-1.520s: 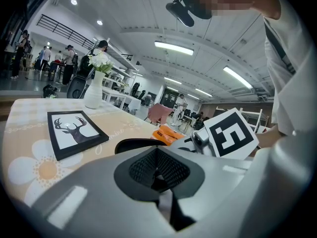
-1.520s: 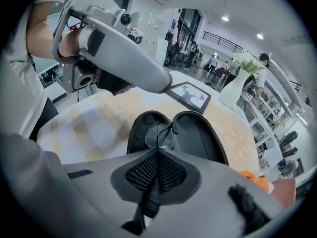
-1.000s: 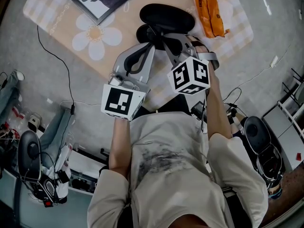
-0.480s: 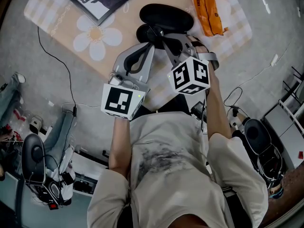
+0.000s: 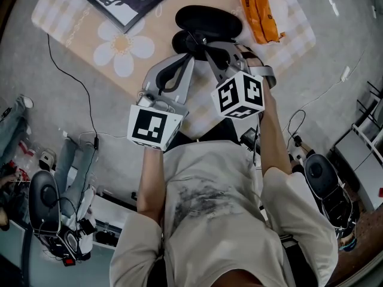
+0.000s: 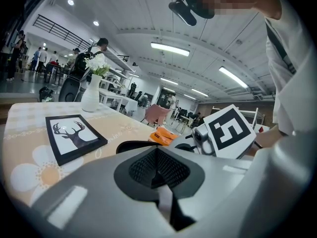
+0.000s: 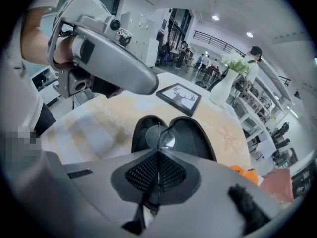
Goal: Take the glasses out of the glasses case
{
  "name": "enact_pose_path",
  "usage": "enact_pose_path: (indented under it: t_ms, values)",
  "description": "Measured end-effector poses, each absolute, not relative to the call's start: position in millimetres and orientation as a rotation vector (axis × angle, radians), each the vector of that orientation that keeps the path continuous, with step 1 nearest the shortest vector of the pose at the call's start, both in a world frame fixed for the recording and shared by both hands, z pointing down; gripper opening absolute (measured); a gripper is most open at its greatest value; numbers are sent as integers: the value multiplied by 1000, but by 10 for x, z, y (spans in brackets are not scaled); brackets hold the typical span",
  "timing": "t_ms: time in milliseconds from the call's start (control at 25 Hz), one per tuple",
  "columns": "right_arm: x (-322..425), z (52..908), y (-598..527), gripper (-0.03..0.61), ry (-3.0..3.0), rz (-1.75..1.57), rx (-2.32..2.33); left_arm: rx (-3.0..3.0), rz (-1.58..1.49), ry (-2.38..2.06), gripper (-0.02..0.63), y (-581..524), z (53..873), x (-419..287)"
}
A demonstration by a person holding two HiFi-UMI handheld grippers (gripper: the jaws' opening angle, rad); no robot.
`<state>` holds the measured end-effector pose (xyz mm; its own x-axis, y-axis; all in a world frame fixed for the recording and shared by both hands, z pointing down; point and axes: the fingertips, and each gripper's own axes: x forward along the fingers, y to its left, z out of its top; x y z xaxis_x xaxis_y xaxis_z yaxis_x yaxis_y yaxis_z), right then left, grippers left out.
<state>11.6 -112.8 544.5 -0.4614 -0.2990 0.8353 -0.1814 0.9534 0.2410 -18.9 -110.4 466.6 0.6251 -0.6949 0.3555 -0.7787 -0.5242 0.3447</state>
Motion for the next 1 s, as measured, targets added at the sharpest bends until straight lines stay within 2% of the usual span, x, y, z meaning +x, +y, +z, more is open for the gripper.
enact_pose_path:
  t_ms: [1000]
  values:
    - [128,5140,-989,18,-2048,-198,433,2438,230,-1142,8,-878,4498,-236]
